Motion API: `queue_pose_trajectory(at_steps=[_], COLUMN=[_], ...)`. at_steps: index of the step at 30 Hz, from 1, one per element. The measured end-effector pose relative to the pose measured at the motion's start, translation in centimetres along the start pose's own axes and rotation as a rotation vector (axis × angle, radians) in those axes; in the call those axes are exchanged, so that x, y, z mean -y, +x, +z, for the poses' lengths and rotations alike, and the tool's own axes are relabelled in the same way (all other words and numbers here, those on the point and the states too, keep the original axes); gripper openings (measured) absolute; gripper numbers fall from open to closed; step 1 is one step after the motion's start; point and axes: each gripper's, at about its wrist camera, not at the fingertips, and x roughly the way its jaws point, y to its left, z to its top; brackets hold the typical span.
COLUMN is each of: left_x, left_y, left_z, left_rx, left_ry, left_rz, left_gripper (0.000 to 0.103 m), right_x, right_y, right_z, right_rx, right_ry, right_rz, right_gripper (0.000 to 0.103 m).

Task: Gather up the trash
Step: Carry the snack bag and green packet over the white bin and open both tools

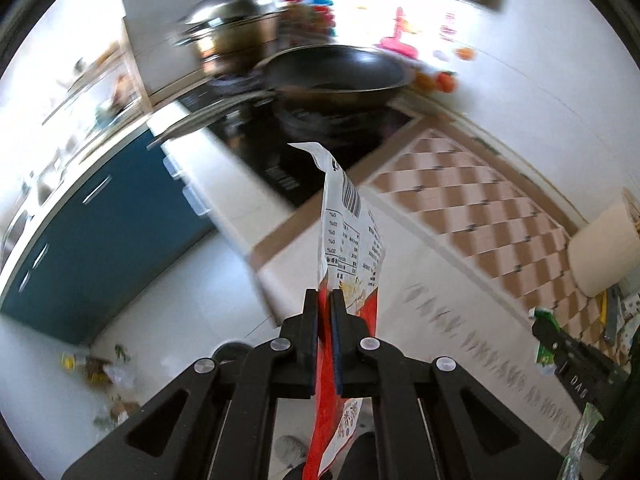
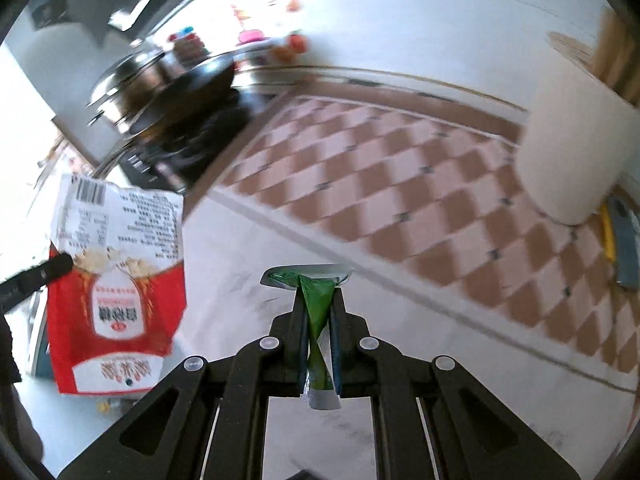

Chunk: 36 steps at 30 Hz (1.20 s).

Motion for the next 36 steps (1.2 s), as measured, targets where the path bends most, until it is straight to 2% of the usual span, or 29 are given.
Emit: queue_pose_trajectory(at_steps=[5,8,12,17,21,23,29,34,36], left_x=[-8.7,-13.9,-20.2,-26.5,-30.1,-31.4,-33.8,-34.9,-34.9], left_y=[0.8,3.1,9.0,19.4,29.4,34.9,47.9,55.2,56.7], left_z=[-3.9,-6.6,-10.5,-16.3,-21.0,-23.2,-29.2,-32.4,-32.8], left_rx=[-0.043,-0.097,-0.223,-0.392,-0.491,-0.539,-0.643,-0.714,-0.730], left_ry=[-0.098,-0.155,-0.270,-0.431,-0.538,-0.567,-0.635,-0.646,-0.636], left_rz=[0.029,0.055,0.079,0.049,0.015,0.005,-0.032,-0.055,-0.060], left_gripper=[0.003,0.003,0.003,0.003,0.003,0.003,0.003,0.003,0.009], right_x=[-9.6,-14.5,-20.4,-25.7,-28.0,-28.6,-29.3,-29.4,-29.4], right_y=[1.2,3.0,7.6,16.7,24.8,29.4,43.1,52.6,56.0], right_z=[-3.3,-5.9,-10.0,-16.5,-21.1,-23.4,-29.5,-33.7,-35.2], right_rx=[-0.036,-0.087,-0.169,-0.326,-0.411,-0.450,-0.545,-0.602,-0.633], right_ry=[-0.100,-0.140,-0.221,-0.314,-0.399,-0.432,-0.485,-0.512,-0.511], right_rz=[0.047,0.077,0.100,0.110,0.092,0.081,0.057,0.063,0.070], right_gripper=[0.009,0.009,0.009,0.009,0.009,0.009,0.009,0.009,0.009])
